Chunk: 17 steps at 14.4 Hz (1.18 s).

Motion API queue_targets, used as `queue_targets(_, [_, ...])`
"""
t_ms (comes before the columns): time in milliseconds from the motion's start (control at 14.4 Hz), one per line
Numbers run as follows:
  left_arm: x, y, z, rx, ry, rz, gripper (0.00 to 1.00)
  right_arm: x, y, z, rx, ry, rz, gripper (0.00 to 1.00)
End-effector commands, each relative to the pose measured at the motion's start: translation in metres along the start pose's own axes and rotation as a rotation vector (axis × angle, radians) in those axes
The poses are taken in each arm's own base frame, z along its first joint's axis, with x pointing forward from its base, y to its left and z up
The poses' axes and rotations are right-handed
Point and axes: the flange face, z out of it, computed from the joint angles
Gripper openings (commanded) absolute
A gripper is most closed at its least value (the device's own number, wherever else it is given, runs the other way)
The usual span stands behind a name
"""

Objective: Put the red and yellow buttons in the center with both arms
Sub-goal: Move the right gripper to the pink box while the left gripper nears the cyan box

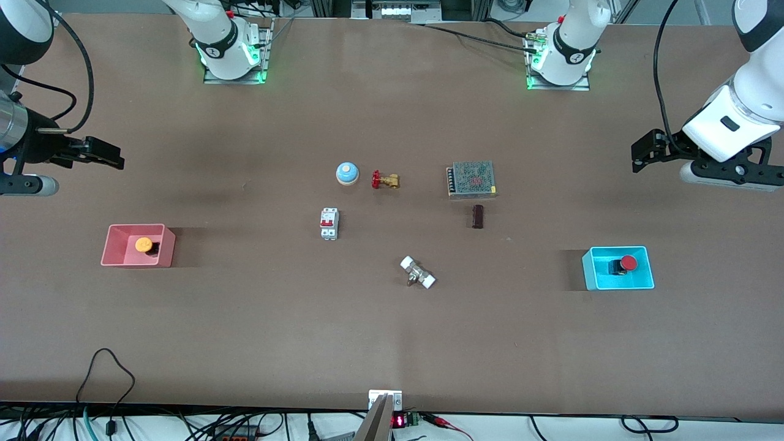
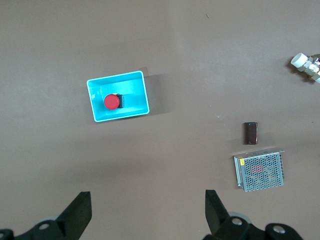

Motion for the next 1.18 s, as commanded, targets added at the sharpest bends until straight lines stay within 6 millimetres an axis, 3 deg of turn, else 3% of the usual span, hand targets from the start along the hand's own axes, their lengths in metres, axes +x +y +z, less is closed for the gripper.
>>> queue_targets(0, [0.003, -0.002, -0.005, 0.011, -0.001, 0.012, 1.00, -0.001, 0.002, -0.004, 0.004, -0.007, 0.016, 1.00])
queue_targets(415, [0.003, -0.003, -0.004, 0.011, -0.002, 0.001, 1.00, 0.006, 0.009, 0.005, 0.009, -0.013, 0.017, 1.00])
queue_targets(623, [0.014, -0.003, 0.025, 0.005, -0.058, -0.005, 1.00, 0.012, 0.014, 0.020, 0.000, -0.042, -0.031, 1.00])
queue_targets(762, [0.016, -0.005, 0.034, -0.007, -0.086, -0.007, 1.00, 0.016, 0.015, 0.038, -0.022, -0.084, -0.058, 1.00])
queue_targets(900, [0.034, -0.007, 0.046, -0.015, -0.095, -0.012, 1.00, 0.018, 0.022, 0.053, -0.030, -0.105, -0.052, 1.00])
queue_targets(1038, [0.058, -0.026, 0.065, -0.020, -0.106, -0.029, 1.00, 0.028, 0.039, 0.084, -0.048, -0.091, -0.034, 1.00])
queue_targets(1108, [0.068, -0.047, 0.083, -0.026, -0.120, -0.054, 1.00, 0.030, 0.042, 0.101, -0.076, -0.074, -0.039, 1.00])
